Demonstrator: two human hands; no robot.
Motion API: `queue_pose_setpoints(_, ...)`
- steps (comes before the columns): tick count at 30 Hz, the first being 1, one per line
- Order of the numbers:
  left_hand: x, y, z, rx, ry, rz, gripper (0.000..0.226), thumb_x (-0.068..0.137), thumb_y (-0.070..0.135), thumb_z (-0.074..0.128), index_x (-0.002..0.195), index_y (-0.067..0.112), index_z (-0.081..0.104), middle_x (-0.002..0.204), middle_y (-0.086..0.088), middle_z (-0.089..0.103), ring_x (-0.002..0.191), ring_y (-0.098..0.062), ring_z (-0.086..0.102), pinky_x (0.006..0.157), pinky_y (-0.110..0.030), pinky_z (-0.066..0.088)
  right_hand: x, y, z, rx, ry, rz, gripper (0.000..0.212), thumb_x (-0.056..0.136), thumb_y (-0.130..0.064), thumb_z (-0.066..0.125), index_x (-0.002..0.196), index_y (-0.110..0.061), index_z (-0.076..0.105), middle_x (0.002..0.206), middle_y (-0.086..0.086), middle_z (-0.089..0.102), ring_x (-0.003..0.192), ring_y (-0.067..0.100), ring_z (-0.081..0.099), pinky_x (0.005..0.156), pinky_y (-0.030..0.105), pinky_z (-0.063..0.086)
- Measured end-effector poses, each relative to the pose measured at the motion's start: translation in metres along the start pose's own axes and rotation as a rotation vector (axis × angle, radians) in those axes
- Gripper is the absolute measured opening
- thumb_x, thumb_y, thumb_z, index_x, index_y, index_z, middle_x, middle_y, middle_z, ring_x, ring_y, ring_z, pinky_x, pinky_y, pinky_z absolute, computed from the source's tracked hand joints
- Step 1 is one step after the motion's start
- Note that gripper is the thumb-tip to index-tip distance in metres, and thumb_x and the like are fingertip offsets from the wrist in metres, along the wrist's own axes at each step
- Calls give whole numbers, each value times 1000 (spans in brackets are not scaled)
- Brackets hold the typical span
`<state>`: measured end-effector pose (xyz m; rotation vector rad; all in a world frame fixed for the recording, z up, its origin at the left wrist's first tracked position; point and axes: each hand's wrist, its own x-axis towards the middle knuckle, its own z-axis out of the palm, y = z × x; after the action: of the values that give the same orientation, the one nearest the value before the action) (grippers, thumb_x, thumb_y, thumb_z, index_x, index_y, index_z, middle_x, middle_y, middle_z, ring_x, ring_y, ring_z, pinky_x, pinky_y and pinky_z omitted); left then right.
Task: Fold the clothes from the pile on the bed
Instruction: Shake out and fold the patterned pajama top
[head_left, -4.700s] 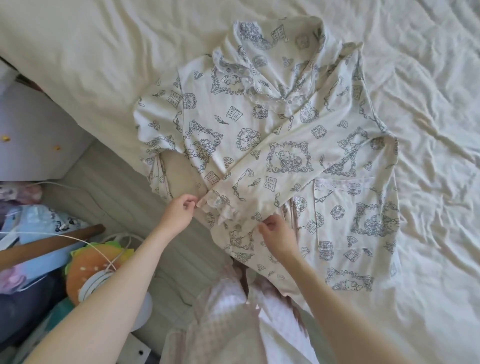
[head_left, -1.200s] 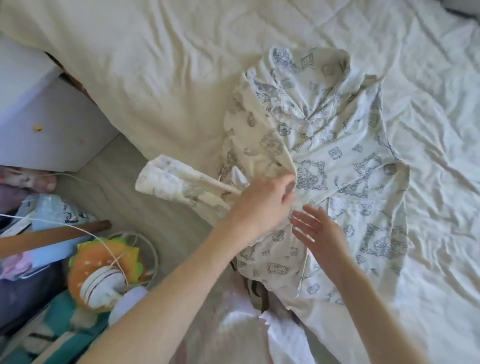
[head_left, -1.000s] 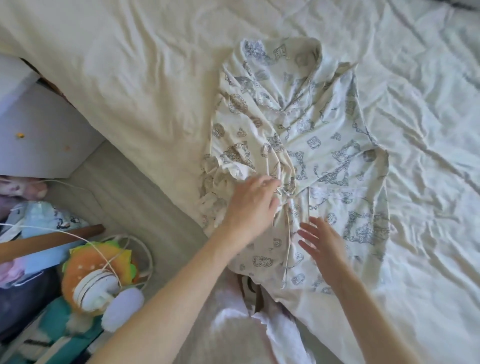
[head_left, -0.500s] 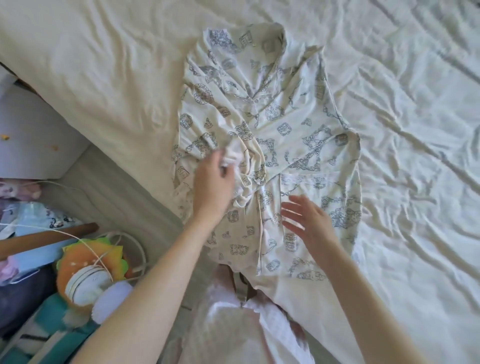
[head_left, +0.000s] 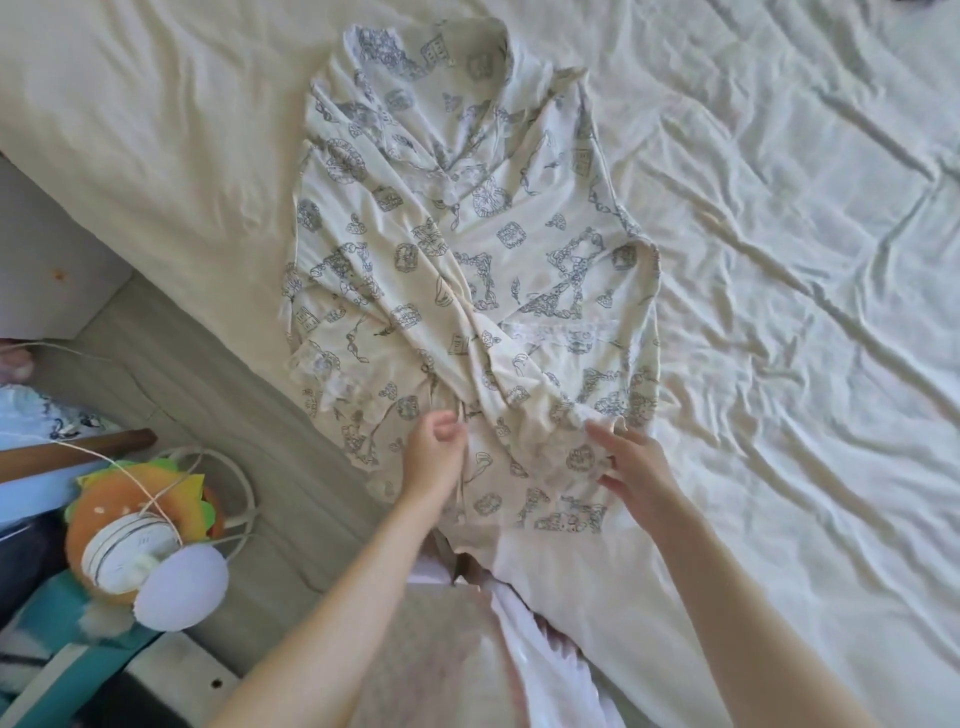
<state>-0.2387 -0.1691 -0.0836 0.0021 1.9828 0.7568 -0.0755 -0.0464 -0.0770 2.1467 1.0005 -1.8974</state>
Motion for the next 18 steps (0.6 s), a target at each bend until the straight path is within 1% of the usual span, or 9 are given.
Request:
queue_pose_setpoints(2, 16, 10, -4, -288, 39, -111, 20, 94, 18, 56, 112, 12, 55, 103, -3, 63, 85, -15, 60, 77, -28, 51, 3, -3, -1, 34, 60, -40, 22, 87, -4, 60, 105, 7, 61, 82, 11, 57, 76, 21, 54, 75, 36, 50)
queue_pose_setpoints(4, 28, 26, -7, -523, 10, -192, 10, 93, 20, 57, 94, 11, 59, 89, -4, 64, 75, -14, 58, 69, -26, 47, 0, -4, -12, 158, -19, -92, 12, 86, 4, 54, 94, 1, 63, 78, 9, 61, 70, 17, 58, 65, 28, 49)
queue_pose_setpoints(7, 43, 45, -10, -652, 45, -297, 10, 91, 20, 60, 89, 10, 62, 89, -7, 66, 74, -16, 57, 64, -26, 40, -8, 0, -38, 404, -242, -131, 18, 84, 8, 51, 93, -3, 61, 89, 7, 69, 78, 16, 65, 72, 30, 53)
queue_pose_setpoints(8, 45, 50, -11, -688, 77, -317, 6, 89, 16, 62, 88, 10, 63, 88, -7, 66, 74, -17, 57, 66, -27, 42, -9, 2, -47, 425, -248, -140, 18, 83, 9, 50, 91, -4, 61, 89, 7, 70, 77, 16, 65, 70, 30, 54)
queue_pose_setpoints(10, 44, 52, -15, -753, 103, -294, 2, 87, 10, 64, 87, 8, 62, 86, -6, 66, 74, -17, 62, 71, -29, 50, -8, 5, -59, 410, -161, -138, 21, 84, 9, 49, 88, -7, 62, 84, 5, 68, 73, 15, 64, 67, 29, 53)
queue_pose_setpoints(12, 38, 49, -22, -740, 39, -223, 4, 88, 7, 61, 92, 7, 62, 84, -6, 69, 75, -17, 67, 70, -30, 55, -4, 8, -63, 306, -5, -97, 18, 88, 5, 51, 97, -6, 62, 81, 4, 64, 71, 16, 60, 67, 29, 49)
queue_pose_setpoints(14, 31, 39, -27, -601, -24, -221, 9, 90, 8, 59, 99, 5, 62, 83, -6, 67, 71, -17, 65, 66, -30, 54, 4, 7, -60, 22, 201, -75, 20, 90, -3, 55, 110, -1, 60, 87, 9, 63, 72, 18, 56, 66, 29, 43)
queue_pose_setpoints(16, 31, 35, -34, -540, 16, -246, 13, 91, 8, 57, 103, 5, 59, 82, -6, 62, 70, -17, 61, 67, -30, 53, 12, -1, -53, -314, 397, -124, 30, 91, -11, 55, 120, -2, 55, 107, 12, 63, 90, 23, 58, 78, 35, 44)
queue_pose_setpoints(18, 43, 38, -46, -512, 111, -199, 16, 93, 7, 55, 108, 6, 57, 84, -5, 61, 72, -17, 60, 70, -30, 53, 17, -22, -38, -520, 454, -267, 37, 93, -20, 52, 126, -5, 52, 123, 12, 59, 110, 27, 56, 94, 39, 43)
